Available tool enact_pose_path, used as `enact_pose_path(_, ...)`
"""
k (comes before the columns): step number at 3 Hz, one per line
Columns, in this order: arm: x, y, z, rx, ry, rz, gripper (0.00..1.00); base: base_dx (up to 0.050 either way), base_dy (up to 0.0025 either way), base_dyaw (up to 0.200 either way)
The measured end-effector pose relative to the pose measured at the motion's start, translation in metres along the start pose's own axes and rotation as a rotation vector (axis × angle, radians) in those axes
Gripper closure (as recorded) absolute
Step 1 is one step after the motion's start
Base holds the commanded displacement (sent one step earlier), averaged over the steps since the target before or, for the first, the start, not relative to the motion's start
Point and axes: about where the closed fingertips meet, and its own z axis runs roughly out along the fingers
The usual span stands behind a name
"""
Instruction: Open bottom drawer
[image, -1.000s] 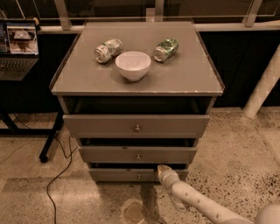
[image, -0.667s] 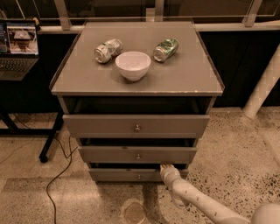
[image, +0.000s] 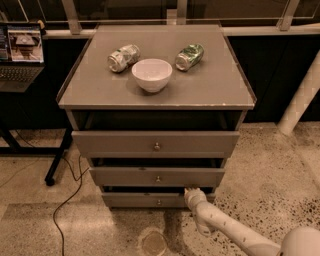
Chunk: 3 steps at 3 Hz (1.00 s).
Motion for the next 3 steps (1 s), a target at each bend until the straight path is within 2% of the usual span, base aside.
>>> enact_pose_path(2,0.011,0.002,0.013,0.032,0.027,-0.007,1.0,0.0,0.0,0.0)
enact_pose_path(3,0.02,-0.001,0.023,0.066,0.05,0.003,1.0,0.0,0.0,0.0)
